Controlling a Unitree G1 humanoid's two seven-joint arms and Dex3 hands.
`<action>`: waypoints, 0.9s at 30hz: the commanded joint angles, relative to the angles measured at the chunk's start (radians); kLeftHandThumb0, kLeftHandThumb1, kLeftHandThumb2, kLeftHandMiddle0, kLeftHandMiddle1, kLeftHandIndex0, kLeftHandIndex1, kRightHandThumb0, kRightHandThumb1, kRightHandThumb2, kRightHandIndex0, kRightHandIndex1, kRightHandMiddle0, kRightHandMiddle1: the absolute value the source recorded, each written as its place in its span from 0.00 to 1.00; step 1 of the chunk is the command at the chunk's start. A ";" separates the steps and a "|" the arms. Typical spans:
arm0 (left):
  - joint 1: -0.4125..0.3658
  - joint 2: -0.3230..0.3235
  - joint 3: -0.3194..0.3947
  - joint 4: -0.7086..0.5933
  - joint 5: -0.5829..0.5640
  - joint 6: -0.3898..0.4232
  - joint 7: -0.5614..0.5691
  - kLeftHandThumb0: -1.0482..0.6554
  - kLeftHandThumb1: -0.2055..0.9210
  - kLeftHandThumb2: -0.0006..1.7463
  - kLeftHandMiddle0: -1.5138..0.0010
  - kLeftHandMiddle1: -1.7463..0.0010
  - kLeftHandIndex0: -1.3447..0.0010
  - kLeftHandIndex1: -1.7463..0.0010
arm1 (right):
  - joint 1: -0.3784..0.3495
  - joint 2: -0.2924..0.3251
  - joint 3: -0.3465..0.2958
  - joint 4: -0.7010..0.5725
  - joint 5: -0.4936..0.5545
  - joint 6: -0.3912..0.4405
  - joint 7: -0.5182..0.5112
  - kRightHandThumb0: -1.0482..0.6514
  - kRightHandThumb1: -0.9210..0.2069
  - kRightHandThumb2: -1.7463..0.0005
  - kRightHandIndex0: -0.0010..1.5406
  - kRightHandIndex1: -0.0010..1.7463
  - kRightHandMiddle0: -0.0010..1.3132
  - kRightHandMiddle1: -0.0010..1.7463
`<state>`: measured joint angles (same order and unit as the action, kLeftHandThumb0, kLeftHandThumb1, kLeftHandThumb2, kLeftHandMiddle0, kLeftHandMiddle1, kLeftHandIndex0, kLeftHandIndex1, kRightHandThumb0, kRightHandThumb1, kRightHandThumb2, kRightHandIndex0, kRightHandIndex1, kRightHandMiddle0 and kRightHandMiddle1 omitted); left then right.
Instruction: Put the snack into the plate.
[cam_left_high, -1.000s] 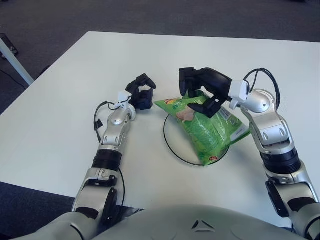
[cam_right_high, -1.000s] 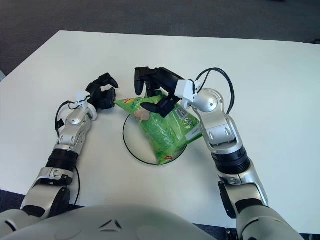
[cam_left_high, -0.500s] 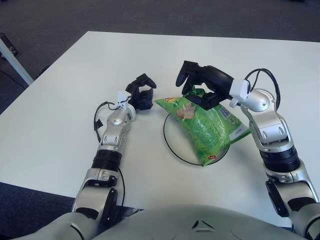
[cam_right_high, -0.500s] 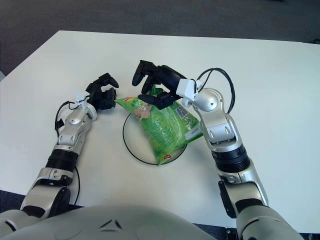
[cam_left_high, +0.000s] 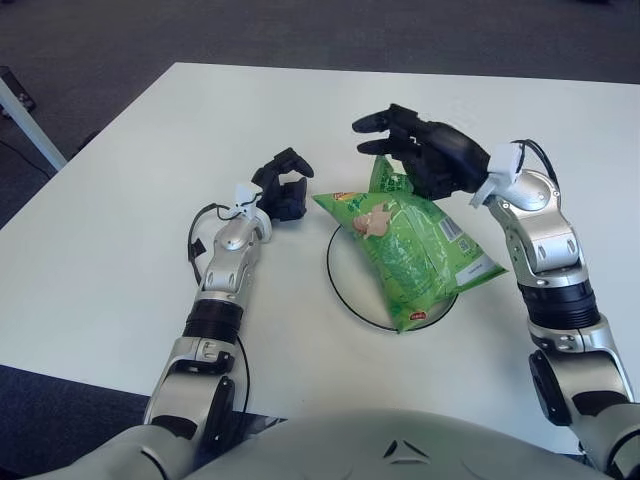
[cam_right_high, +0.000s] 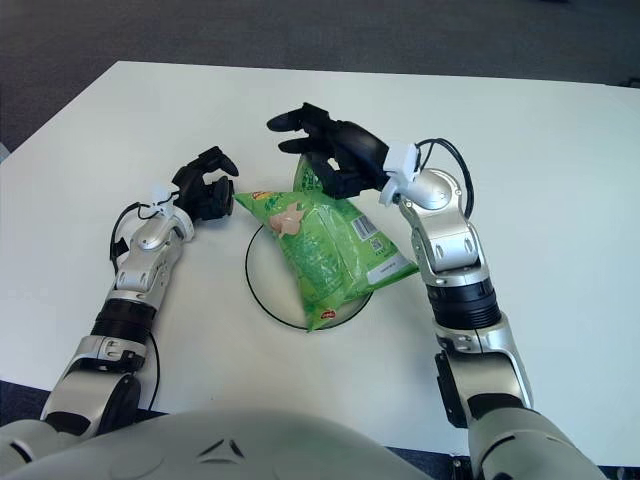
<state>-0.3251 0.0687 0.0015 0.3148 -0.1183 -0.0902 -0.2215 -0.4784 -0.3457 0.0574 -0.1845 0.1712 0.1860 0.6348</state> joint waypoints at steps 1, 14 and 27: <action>0.072 -0.011 0.000 0.044 -0.004 0.011 -0.009 0.36 0.60 0.64 0.21 0.00 0.63 0.00 | -0.027 0.004 -0.033 0.008 0.061 0.005 0.017 0.05 0.00 0.39 0.10 0.07 0.00 0.18; 0.066 -0.010 0.006 0.054 -0.010 0.009 -0.021 0.36 0.60 0.64 0.22 0.00 0.63 0.00 | -0.073 -0.050 -0.150 -0.027 0.331 0.327 0.035 0.01 0.00 0.44 0.10 0.04 0.00 0.22; 0.060 -0.012 0.007 0.069 -0.001 -0.002 -0.019 0.36 0.59 0.65 0.20 0.00 0.63 0.00 | -0.169 -0.141 -0.266 -0.053 0.506 0.622 -0.047 0.00 0.00 0.46 0.02 0.01 0.01 0.43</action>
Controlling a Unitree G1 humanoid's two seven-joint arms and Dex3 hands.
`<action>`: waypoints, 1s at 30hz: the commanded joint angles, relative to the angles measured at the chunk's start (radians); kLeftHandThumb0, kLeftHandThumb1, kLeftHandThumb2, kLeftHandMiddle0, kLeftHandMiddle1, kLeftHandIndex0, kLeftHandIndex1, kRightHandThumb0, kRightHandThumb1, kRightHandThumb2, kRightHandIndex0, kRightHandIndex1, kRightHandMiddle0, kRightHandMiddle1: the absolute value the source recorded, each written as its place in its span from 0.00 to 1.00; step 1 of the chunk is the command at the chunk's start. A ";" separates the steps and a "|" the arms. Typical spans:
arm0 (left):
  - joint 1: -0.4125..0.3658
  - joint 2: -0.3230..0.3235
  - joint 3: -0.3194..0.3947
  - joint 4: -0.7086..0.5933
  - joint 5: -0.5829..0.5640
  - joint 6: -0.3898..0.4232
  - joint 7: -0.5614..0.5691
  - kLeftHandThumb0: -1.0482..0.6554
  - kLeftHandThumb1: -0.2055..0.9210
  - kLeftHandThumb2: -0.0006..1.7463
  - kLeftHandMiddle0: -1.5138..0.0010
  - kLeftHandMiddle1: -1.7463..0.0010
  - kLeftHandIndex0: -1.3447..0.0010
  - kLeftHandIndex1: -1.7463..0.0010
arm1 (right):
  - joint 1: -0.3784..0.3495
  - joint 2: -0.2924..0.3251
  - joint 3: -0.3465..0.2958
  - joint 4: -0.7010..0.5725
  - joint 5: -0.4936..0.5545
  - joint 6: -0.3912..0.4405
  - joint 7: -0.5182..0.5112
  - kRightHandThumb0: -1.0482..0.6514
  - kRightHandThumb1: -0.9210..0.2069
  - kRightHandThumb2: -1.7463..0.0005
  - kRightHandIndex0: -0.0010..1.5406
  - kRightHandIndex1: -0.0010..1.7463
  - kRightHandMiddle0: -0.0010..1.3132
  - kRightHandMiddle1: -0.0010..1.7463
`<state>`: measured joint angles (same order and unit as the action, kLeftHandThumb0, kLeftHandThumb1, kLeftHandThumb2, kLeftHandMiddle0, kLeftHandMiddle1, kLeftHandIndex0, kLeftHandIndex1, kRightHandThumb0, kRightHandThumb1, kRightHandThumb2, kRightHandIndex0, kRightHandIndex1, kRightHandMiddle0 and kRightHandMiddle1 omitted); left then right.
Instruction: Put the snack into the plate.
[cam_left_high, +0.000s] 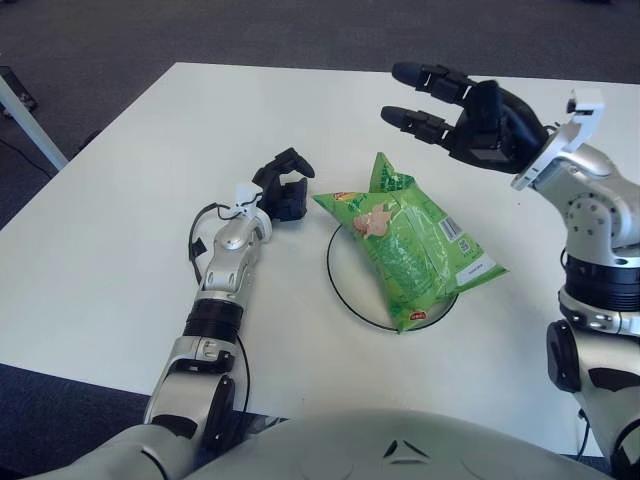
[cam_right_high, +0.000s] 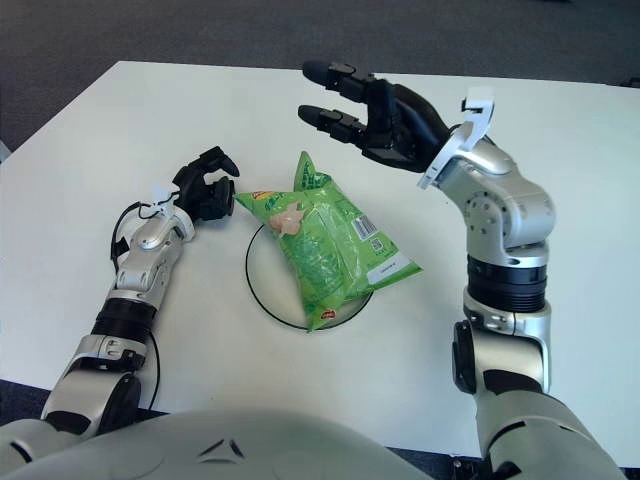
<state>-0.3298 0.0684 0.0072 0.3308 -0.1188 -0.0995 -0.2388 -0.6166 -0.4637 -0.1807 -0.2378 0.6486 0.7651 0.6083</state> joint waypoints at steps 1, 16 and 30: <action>0.064 -0.012 0.001 0.054 -0.001 0.007 -0.001 0.36 0.59 0.65 0.20 0.00 0.63 0.00 | -0.033 -0.026 -0.032 0.000 0.032 0.052 -0.028 0.00 0.00 0.46 0.03 0.01 0.00 0.62; 0.061 -0.014 0.003 0.063 0.001 0.000 0.001 0.36 0.59 0.65 0.21 0.00 0.63 0.00 | 0.036 0.020 -0.187 -0.048 0.130 0.136 -0.230 0.02 0.00 0.46 0.09 0.03 0.05 0.91; 0.048 -0.012 0.005 0.084 0.004 -0.007 0.003 0.36 0.60 0.64 0.21 0.00 0.63 0.00 | 0.207 -0.004 -0.223 0.006 -0.019 -0.173 -0.192 0.02 0.00 0.44 0.17 0.05 0.00 0.38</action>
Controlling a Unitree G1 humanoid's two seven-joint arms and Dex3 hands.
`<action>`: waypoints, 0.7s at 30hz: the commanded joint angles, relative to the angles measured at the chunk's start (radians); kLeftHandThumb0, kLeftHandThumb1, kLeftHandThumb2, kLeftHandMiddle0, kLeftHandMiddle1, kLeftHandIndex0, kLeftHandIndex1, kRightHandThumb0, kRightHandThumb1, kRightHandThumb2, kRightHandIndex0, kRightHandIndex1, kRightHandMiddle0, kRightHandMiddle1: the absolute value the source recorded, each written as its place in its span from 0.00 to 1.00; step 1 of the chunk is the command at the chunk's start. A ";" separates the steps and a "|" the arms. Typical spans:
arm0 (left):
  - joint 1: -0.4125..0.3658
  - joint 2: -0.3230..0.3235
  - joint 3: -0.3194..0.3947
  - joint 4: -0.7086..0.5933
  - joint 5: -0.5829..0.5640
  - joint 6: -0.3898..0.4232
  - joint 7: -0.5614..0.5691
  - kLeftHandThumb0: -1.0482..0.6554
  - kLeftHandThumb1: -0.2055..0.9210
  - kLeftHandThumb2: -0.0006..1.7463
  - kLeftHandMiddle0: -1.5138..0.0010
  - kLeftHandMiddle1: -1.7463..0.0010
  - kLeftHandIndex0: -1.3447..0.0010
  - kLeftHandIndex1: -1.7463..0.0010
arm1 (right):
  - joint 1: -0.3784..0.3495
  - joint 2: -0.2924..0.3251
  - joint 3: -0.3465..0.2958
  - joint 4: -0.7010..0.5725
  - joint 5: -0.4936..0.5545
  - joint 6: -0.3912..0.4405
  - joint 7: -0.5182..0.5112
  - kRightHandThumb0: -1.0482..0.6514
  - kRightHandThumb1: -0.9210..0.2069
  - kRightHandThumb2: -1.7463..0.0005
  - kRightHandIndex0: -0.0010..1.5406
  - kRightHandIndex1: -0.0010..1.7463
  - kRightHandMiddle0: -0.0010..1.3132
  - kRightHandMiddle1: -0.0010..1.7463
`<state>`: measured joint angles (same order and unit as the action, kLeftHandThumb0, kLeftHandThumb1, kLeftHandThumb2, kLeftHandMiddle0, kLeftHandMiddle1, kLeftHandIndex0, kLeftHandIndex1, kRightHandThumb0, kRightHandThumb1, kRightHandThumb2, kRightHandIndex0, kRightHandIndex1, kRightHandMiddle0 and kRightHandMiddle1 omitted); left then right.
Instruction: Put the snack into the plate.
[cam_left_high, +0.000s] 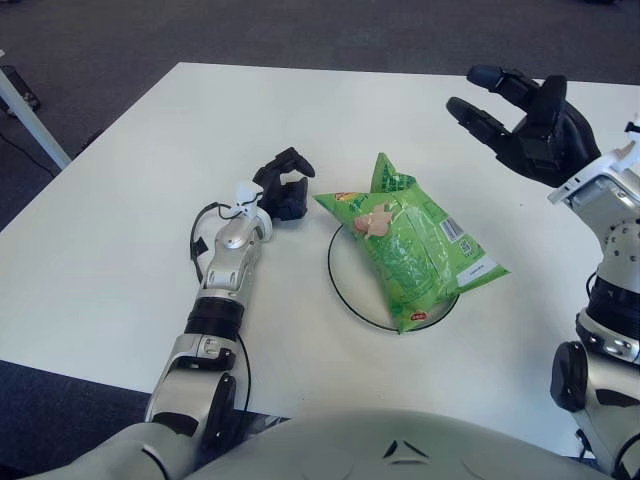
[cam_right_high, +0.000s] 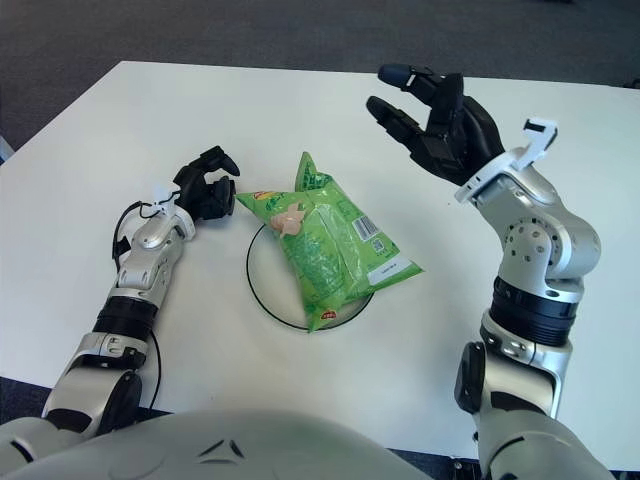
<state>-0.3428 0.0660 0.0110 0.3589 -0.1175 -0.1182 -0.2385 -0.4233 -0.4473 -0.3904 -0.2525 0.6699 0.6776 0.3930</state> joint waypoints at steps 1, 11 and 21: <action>0.059 -0.010 0.002 0.058 0.003 0.011 0.003 0.36 0.60 0.64 0.21 0.00 0.63 0.00 | 0.028 -0.020 -0.014 0.035 -0.065 -0.126 0.027 0.02 0.00 0.44 0.17 0.05 0.00 0.38; 0.050 -0.005 0.000 0.068 0.012 0.005 0.005 0.36 0.59 0.65 0.22 0.00 0.63 0.00 | 0.182 0.086 -0.005 0.153 -0.225 -0.481 0.001 0.06 0.00 0.47 0.27 0.30 0.02 0.64; 0.036 -0.001 0.002 0.091 0.018 -0.005 0.013 0.36 0.59 0.65 0.20 0.00 0.63 0.00 | 0.204 0.183 -0.043 0.304 -0.386 -0.704 -0.237 0.32 0.08 0.58 0.31 0.67 0.21 0.92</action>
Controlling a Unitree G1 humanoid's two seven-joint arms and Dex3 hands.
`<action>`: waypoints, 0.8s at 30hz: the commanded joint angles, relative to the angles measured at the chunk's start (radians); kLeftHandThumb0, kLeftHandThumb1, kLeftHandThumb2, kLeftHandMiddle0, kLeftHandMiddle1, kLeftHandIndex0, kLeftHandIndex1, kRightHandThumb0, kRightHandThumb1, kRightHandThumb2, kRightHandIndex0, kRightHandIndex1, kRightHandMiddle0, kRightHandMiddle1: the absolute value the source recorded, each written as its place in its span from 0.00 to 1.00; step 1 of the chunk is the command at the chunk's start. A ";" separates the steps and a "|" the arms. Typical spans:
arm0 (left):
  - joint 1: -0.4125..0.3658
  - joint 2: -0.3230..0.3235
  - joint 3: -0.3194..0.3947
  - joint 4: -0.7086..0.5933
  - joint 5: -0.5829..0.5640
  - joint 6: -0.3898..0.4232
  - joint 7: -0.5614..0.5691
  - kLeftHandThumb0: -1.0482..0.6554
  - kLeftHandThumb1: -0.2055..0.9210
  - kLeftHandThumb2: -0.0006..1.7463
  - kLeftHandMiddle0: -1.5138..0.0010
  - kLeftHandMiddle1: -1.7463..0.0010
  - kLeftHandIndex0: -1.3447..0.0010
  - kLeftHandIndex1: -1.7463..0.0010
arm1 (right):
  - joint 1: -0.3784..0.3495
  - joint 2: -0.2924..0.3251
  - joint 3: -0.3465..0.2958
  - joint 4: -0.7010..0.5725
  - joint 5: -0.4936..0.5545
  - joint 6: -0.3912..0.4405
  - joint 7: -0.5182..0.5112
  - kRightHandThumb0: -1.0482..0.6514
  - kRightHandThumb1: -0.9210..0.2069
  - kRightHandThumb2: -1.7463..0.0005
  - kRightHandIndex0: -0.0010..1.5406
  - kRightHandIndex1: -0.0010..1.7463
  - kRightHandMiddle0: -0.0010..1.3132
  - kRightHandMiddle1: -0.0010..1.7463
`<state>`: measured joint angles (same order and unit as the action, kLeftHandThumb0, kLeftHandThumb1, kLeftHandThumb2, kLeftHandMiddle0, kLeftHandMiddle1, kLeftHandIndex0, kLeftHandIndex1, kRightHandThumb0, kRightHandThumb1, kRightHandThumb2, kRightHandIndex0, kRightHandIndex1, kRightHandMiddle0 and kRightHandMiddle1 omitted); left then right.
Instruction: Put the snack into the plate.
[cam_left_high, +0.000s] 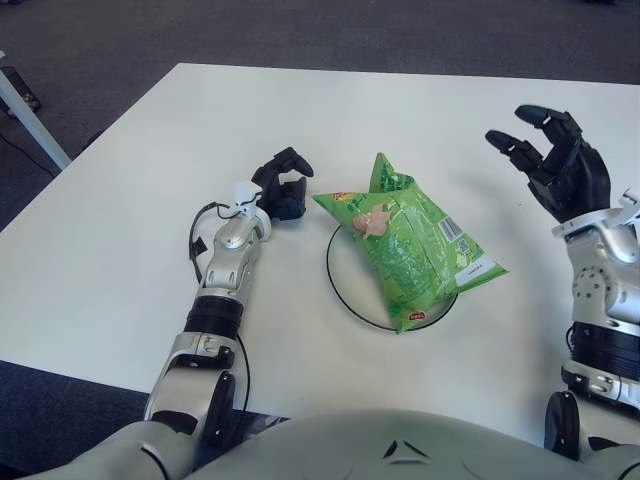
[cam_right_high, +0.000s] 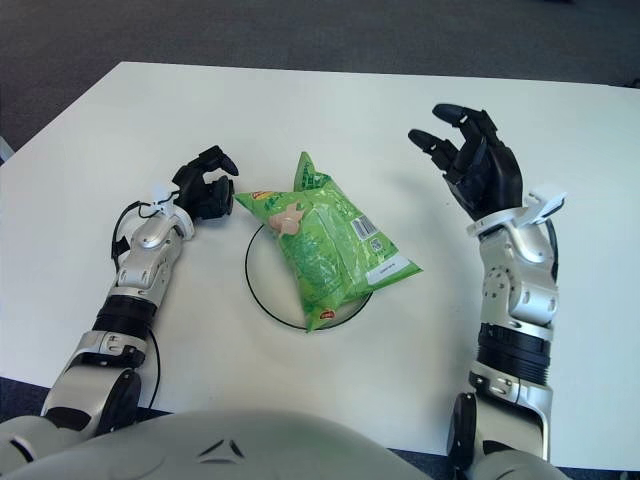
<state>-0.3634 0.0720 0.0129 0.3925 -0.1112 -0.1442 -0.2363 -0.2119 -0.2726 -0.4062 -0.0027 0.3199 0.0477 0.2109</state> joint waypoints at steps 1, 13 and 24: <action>0.055 -0.007 0.001 0.061 0.012 0.020 0.011 0.36 0.59 0.65 0.20 0.00 0.63 0.00 | -0.010 0.009 -0.031 0.076 -0.044 -0.090 -0.068 0.34 0.10 0.57 0.31 0.68 0.21 0.94; 0.043 -0.006 0.003 0.084 0.014 0.006 0.012 0.37 0.62 0.63 0.20 0.00 0.65 0.00 | 0.002 0.032 -0.012 0.355 -0.192 -0.367 -0.219 0.37 0.35 0.40 0.40 0.82 0.34 1.00; 0.027 -0.002 0.007 0.114 0.012 -0.011 0.003 0.37 0.66 0.59 0.21 0.00 0.67 0.00 | 0.035 -0.038 0.079 0.512 -0.428 -0.471 -0.386 0.36 0.43 0.33 0.52 0.99 0.40 1.00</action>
<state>-0.3952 0.0751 0.0191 0.4495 -0.1060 -0.1665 -0.2343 -0.2619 -0.3285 -0.3618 0.4698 -0.0547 -0.4246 -0.1508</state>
